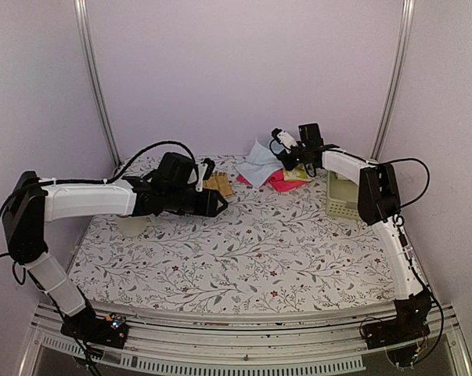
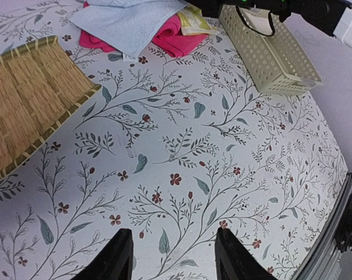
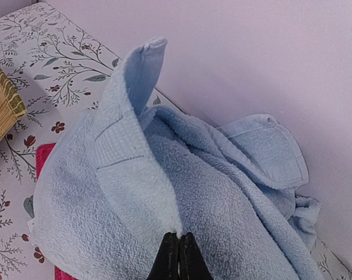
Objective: Roll the towels
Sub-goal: Pick up the towel from the towel pile.
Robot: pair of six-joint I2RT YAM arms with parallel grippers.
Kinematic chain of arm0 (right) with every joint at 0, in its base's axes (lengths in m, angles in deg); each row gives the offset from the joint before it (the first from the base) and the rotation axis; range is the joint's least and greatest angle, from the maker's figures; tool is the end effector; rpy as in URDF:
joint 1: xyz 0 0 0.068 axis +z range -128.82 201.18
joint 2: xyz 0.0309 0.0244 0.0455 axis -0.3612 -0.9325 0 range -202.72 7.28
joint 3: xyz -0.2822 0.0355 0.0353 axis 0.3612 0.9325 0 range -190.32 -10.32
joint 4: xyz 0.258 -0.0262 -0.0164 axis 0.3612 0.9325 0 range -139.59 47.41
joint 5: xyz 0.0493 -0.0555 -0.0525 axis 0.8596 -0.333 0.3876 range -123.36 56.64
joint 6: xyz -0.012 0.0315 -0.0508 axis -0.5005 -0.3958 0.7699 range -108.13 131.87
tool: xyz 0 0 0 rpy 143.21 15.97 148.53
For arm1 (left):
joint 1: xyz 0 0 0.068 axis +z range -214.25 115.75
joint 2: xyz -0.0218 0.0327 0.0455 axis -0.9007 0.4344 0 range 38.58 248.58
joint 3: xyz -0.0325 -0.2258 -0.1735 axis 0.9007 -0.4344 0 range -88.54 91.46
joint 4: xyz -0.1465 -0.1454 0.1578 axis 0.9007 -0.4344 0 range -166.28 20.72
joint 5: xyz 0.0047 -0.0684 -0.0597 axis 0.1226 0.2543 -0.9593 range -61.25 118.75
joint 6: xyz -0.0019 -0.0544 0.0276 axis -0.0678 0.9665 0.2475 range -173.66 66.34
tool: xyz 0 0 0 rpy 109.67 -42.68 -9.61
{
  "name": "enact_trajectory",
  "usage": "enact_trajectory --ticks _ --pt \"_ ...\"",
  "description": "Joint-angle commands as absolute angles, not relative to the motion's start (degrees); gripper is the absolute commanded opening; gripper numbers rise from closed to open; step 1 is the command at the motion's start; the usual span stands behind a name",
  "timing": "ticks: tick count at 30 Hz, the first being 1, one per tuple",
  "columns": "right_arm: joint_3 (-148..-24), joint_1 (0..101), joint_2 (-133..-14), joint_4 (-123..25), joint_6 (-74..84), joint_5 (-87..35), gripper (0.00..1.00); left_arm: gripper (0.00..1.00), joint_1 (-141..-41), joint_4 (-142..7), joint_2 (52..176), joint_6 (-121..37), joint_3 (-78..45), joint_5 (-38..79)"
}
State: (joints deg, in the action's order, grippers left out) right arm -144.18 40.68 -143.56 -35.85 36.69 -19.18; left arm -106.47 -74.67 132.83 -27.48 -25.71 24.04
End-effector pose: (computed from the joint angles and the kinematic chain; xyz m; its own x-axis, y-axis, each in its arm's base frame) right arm 0.5758 0.2157 0.1750 -0.2178 -0.5089 -0.8328 -0.6761 0.6940 -0.2473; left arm 0.2752 -0.2549 0.2436 -0.7151 0.0552 -0.6968 0.4489 0.8004 -0.3972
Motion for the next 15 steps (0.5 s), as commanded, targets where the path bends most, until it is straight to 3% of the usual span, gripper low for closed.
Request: enact_trajectory --ticks 1,15 --pt "-145.8 41.7 -135.2 -37.3 39.9 -17.3 0.01 0.49 -106.7 -74.1 133.0 -28.0 -25.1 23.7" --pt "-143.9 50.6 -105.7 -25.8 43.1 -3.5 0.01 0.49 -106.5 -72.6 123.0 -26.8 -33.5 30.8"
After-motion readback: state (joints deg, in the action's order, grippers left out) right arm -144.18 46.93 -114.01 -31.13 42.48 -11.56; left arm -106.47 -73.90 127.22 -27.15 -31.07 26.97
